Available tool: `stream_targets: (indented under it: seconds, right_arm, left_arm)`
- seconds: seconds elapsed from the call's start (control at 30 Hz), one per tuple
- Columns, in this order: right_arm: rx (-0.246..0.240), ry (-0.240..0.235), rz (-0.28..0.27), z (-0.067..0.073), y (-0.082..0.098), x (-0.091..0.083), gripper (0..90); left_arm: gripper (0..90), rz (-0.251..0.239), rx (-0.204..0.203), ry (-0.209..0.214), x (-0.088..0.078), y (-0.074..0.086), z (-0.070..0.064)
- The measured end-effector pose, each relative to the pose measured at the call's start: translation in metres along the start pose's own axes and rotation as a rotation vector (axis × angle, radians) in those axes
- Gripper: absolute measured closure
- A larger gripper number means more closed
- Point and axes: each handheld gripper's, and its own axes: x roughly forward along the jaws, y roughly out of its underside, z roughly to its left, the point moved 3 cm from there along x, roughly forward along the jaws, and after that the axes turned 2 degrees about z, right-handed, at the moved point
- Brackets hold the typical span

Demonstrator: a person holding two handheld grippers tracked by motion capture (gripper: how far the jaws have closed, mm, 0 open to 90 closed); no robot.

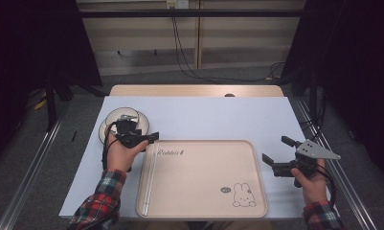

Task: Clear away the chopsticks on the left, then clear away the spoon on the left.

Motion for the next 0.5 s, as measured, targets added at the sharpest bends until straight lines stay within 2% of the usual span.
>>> stream_targets:
  seconds: [0.1,0.17,0.5]
  right_arm:
    - [0.008,0.000,-0.006,0.001,0.000,0.001,0.5]
    - [0.002,-0.006,-0.008,0.001,-0.001,0.001,0.5]
    - [0.004,-0.003,-0.006,-0.001,-0.001,0.002,0.5]
  left_arm:
    - [19.5,-0.002,-0.004,0.009,-0.002,0.000,0.000]
    - [18.6,0.004,0.015,0.003,-0.005,-0.002,0.001]
    - [17.8,0.004,0.035,0.002,-0.013,-0.005,0.003]
